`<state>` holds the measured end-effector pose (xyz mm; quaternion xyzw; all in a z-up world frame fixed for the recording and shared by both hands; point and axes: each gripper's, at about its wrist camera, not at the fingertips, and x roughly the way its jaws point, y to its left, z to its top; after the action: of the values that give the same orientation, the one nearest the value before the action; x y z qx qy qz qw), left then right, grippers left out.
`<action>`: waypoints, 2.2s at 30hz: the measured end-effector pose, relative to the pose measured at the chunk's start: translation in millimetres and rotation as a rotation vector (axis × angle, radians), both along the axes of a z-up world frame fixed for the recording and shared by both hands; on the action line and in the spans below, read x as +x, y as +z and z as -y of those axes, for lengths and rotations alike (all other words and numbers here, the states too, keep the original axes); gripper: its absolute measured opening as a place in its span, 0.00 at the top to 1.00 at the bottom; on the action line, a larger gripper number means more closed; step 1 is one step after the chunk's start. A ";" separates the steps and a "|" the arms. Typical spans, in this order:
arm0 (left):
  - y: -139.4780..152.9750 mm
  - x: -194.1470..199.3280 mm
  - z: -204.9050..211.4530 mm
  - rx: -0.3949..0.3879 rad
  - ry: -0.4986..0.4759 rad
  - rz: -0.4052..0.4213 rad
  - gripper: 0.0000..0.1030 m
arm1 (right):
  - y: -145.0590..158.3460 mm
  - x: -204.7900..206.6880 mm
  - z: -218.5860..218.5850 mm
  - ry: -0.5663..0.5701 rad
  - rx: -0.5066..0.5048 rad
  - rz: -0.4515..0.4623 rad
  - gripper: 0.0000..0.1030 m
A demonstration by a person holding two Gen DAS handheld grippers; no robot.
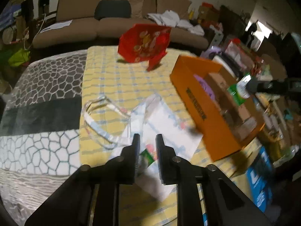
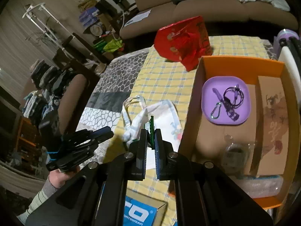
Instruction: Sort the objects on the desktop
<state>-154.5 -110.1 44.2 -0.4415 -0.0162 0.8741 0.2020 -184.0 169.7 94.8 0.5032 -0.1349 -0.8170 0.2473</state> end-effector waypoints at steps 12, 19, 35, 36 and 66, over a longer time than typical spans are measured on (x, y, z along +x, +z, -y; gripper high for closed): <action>-86.1 -8.3 -35.7 -0.315 -0.225 0.042 0.52 | -13.7 13.9 11.2 0.053 0.005 0.023 0.93; -75.1 -4.5 -30.7 -0.265 -0.194 0.007 0.89 | -22.8 10.1 13.9 0.050 0.015 0.037 0.93; -6.2 25.0 -25.5 -0.133 -0.155 -0.071 0.90 | -10.1 23.1 17.9 0.034 0.032 0.019 0.93; -3.7 25.8 -24.9 -0.131 -0.153 -0.075 0.90 | -7.7 24.5 17.2 0.031 0.034 0.015 0.93; -91.1 -2.9 -18.6 -0.069 0.010 0.142 0.59 | -13.9 36.8 21.4 0.067 0.025 0.032 0.93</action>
<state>-157.4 -91.5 -47.0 -0.5091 -0.0028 0.8415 0.1806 -147.2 148.3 81.0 0.5235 -0.1114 -0.8017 0.2662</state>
